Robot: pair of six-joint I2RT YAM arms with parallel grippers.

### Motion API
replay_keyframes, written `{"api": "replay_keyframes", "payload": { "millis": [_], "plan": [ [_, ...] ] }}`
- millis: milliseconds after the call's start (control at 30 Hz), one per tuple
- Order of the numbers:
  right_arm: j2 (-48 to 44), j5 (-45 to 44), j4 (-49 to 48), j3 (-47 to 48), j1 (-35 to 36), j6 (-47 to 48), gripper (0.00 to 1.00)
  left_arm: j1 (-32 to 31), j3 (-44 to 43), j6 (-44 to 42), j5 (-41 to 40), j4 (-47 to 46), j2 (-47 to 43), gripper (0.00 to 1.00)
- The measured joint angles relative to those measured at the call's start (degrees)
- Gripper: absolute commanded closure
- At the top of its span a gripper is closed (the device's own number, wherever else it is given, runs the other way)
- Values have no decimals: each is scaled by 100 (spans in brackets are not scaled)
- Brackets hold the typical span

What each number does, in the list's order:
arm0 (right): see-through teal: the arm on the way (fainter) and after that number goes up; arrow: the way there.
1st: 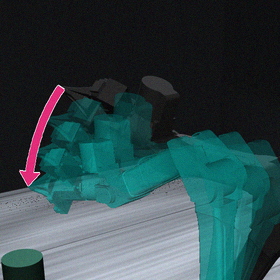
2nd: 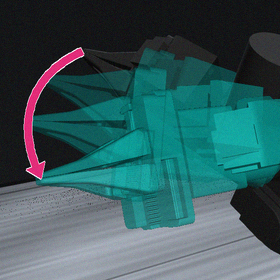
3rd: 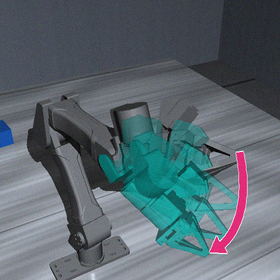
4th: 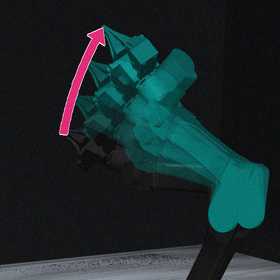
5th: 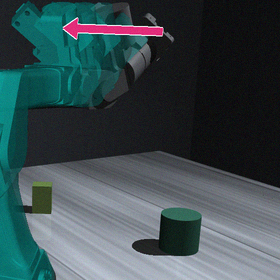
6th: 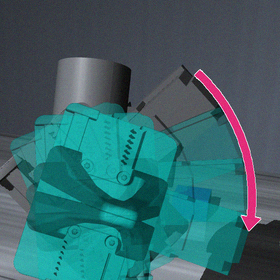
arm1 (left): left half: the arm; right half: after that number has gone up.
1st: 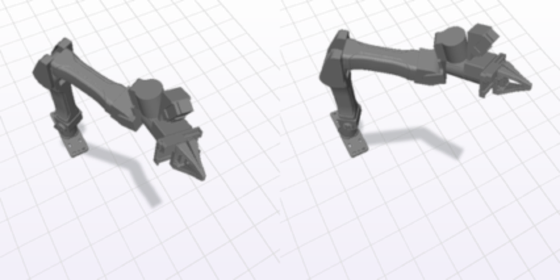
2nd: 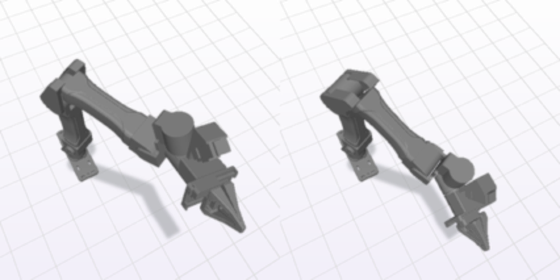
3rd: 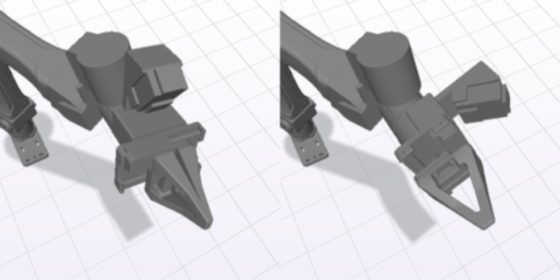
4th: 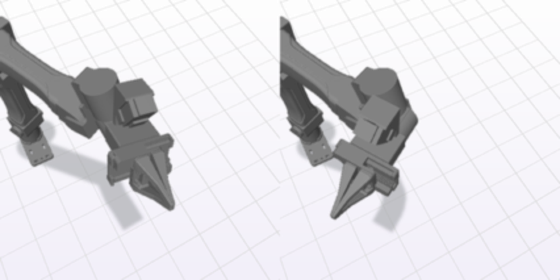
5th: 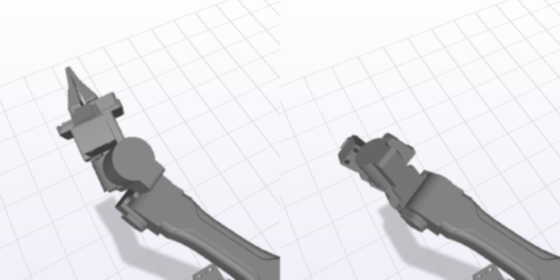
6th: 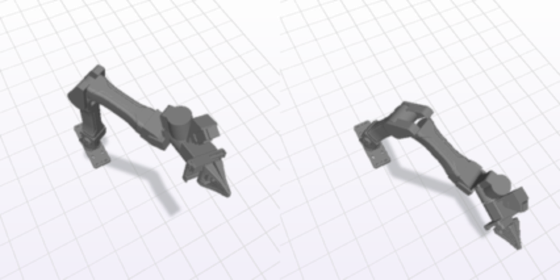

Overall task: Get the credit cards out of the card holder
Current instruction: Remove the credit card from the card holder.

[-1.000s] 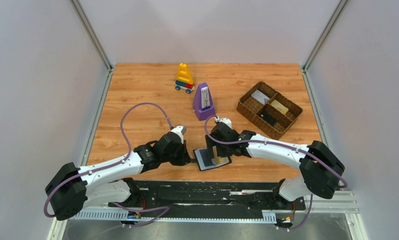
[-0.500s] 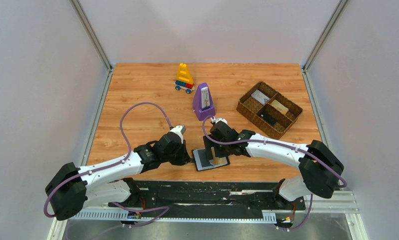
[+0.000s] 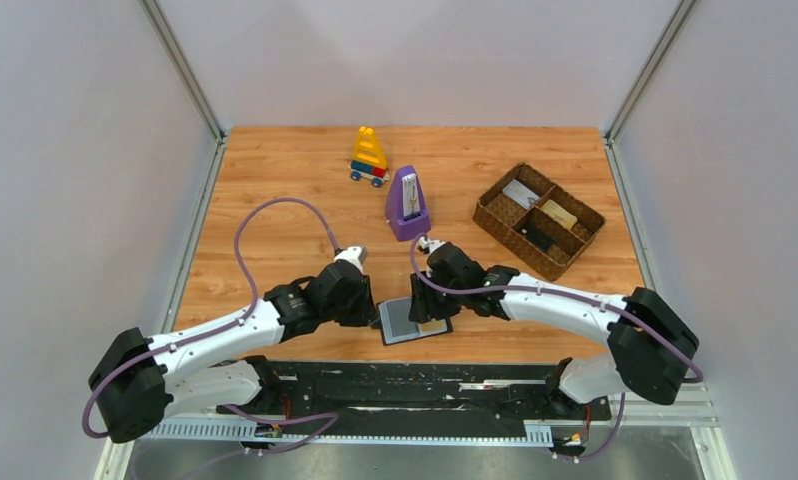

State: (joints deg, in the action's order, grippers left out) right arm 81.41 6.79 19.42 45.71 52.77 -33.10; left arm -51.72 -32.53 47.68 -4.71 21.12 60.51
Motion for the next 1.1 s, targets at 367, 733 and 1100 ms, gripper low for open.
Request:
{"api": "replay_keyframes", "payload": {
  "millis": [367, 733, 1100],
  "plan": [
    [-682, 343, -289, -546, -962, 24, 70, 0, -483, 4, 656, -564, 529, 66],
    [-400, 1067, -791, -813, -1539, 94, 73, 0, -564, 251, 1069, -1899, 2052, 67],
    [-70, 1147, -1102, -1143, -1585, 127, 84, 0, -564, 476, 994, -2439, 2625, 65]
  ]
}}
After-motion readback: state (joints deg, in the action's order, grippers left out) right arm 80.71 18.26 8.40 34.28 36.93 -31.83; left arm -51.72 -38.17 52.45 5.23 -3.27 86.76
